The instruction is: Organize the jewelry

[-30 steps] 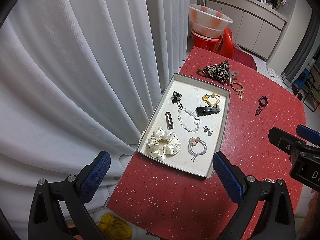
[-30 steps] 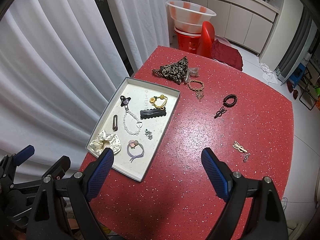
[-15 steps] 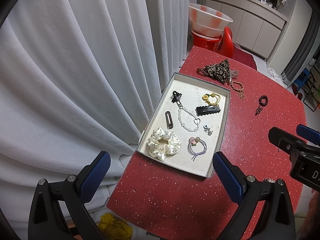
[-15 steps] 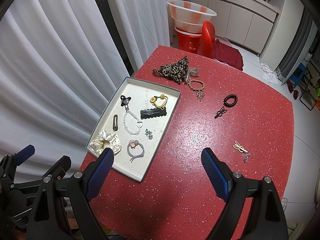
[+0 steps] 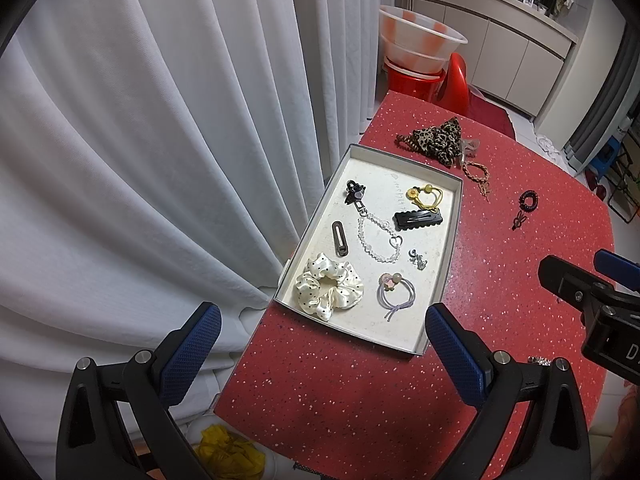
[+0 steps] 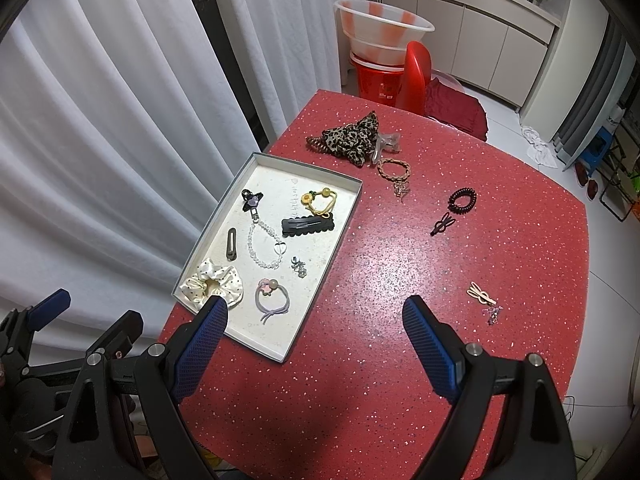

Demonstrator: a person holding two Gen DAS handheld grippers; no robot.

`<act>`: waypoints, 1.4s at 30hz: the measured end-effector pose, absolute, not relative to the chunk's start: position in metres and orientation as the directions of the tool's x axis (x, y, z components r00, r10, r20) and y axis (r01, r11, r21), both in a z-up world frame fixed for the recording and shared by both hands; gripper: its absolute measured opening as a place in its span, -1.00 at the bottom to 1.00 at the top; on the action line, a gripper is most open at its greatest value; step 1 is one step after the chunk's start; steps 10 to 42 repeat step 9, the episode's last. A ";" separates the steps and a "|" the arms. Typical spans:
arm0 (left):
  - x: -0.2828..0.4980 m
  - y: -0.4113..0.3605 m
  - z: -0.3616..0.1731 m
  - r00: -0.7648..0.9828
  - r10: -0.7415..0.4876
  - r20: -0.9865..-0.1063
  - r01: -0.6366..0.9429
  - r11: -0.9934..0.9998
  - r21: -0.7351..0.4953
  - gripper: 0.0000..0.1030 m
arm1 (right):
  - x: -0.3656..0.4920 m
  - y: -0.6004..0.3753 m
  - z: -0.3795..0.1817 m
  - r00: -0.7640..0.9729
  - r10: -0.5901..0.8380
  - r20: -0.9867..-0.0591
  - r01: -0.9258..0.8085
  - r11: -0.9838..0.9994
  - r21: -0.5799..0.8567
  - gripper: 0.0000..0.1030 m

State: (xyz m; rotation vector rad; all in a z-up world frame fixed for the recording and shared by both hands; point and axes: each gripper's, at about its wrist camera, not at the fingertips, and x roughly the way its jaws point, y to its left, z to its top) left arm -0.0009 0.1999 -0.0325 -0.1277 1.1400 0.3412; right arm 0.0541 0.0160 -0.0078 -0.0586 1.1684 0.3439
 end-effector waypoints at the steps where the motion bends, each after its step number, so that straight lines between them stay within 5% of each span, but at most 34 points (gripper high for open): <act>1: -0.001 0.200 -0.033 0.373 0.201 -0.906 -0.330 0.941 0.073 0.99 | 0.054 0.016 -0.008 0.345 0.235 -0.909 -0.295 0.946 0.132 0.77; 42: -0.002 0.198 -0.032 0.377 0.205 -0.903 -0.322 0.943 0.079 0.99 | 0.053 0.015 -0.009 0.336 0.241 -0.910 -0.302 0.943 0.138 0.77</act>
